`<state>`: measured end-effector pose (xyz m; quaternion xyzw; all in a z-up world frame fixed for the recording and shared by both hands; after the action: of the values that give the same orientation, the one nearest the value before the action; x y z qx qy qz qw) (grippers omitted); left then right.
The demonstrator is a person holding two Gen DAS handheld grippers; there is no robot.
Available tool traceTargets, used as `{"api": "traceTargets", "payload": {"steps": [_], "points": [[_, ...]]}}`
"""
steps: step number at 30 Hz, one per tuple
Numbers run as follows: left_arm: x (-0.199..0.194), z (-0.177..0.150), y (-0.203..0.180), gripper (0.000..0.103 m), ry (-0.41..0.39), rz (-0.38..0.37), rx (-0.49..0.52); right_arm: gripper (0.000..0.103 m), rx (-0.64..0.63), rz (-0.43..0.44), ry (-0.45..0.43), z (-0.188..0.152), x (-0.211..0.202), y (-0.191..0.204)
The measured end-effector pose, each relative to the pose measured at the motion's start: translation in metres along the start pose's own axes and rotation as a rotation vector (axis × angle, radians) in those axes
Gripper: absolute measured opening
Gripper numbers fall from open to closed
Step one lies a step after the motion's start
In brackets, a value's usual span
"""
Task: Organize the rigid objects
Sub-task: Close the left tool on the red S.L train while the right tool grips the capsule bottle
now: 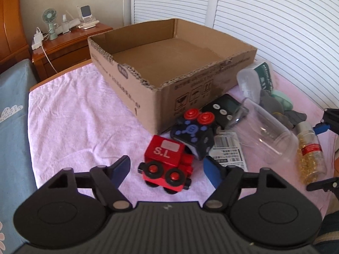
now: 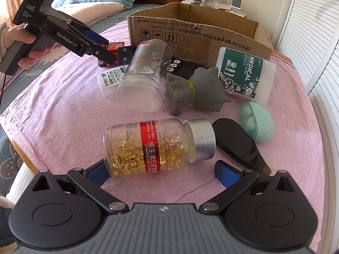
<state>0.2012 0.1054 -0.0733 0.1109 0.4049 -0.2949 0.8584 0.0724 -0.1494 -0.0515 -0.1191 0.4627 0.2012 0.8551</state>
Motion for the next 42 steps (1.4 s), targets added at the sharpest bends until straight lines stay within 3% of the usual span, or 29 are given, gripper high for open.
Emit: {"api": "traceTargets", "payload": {"steps": [5, 7, 9, 23, 32, 35, 37, 42], "points": [[0.008, -0.002, -0.004, 0.074, 0.008, 0.019, 0.030, 0.103, 0.000, -0.001, 0.003, 0.001, 0.001, 0.000], [0.010, -0.003, -0.006, 0.059, 0.018, 0.016, 0.036, 0.103, -0.001, 0.002, 0.001, 0.001, 0.001, 0.000], [0.007, -0.004, -0.008, 0.055, 0.017, 0.034, 0.031, 0.103, -0.002, 0.003, -0.001, 0.001, 0.001, 0.000], [-0.031, -0.044, -0.041, 0.055, 0.074, 0.218, -0.178, 0.103, -0.024, 0.022, -0.027, -0.004, 0.000, -0.001], [-0.052, -0.068, -0.070, 0.055, 0.112, 0.259, -0.284, 0.103, -0.041, 0.037, -0.073, -0.012, -0.004, -0.002], [-0.054, -0.072, -0.082, 0.056, 0.107, 0.259, -0.282, 0.103, -0.045, 0.041, -0.088, -0.015, -0.006, -0.002], [-0.054, -0.073, -0.089, 0.063, 0.101, 0.253, -0.262, 0.103, -0.048, 0.044, -0.098, -0.016, -0.006, -0.002], [-0.051, -0.069, -0.095, 0.070, 0.093, 0.267, -0.168, 0.103, -0.048, 0.046, -0.103, -0.017, -0.007, -0.003]]}}
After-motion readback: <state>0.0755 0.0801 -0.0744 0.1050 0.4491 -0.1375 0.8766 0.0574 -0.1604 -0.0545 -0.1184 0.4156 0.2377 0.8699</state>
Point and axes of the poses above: each gripper's, at about its wrist camera, not at the fingertips, and x roughly the way its jaws point, y to its left, z to its top, the point moved 1 cm from there along x, roughly the way its jaws point, and after that the axes turned 1 degree about x, right-handed, at the moved point
